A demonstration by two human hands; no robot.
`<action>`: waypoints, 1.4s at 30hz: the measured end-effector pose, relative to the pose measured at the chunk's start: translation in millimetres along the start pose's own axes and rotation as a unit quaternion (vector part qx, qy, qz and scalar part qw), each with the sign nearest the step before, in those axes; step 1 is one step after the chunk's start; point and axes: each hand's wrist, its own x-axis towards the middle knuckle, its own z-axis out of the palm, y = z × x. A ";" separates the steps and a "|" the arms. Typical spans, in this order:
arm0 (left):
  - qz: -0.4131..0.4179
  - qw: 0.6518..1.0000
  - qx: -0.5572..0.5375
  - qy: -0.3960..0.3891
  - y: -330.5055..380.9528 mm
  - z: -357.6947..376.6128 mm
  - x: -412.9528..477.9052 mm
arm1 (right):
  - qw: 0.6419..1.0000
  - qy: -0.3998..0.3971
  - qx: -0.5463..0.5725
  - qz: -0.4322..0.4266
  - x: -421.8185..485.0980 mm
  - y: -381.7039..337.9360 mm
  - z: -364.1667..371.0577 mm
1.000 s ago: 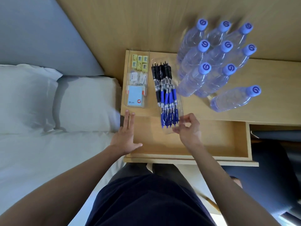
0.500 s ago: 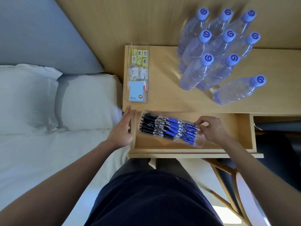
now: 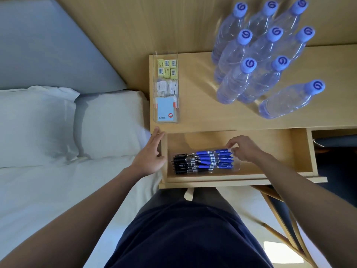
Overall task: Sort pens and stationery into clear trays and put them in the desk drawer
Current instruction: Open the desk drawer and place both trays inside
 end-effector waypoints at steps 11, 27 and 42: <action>-0.007 1.000 0.006 0.016 2.5 -0.1 2.6 | 0.994 -0.057 0.085 0.044 -24.1 -7.0 30.6; -0.088 0.959 -0.129 0.235 44.5 -41.0 52.9 | 0.956 0.177 0.222 0.070 -64.1 -34.0 43.0; -0.100 0.977 -0.187 0.009 56.8 -18.5 37.9 | 0.955 0.199 0.210 -0.066 -55.7 -151.4 27.3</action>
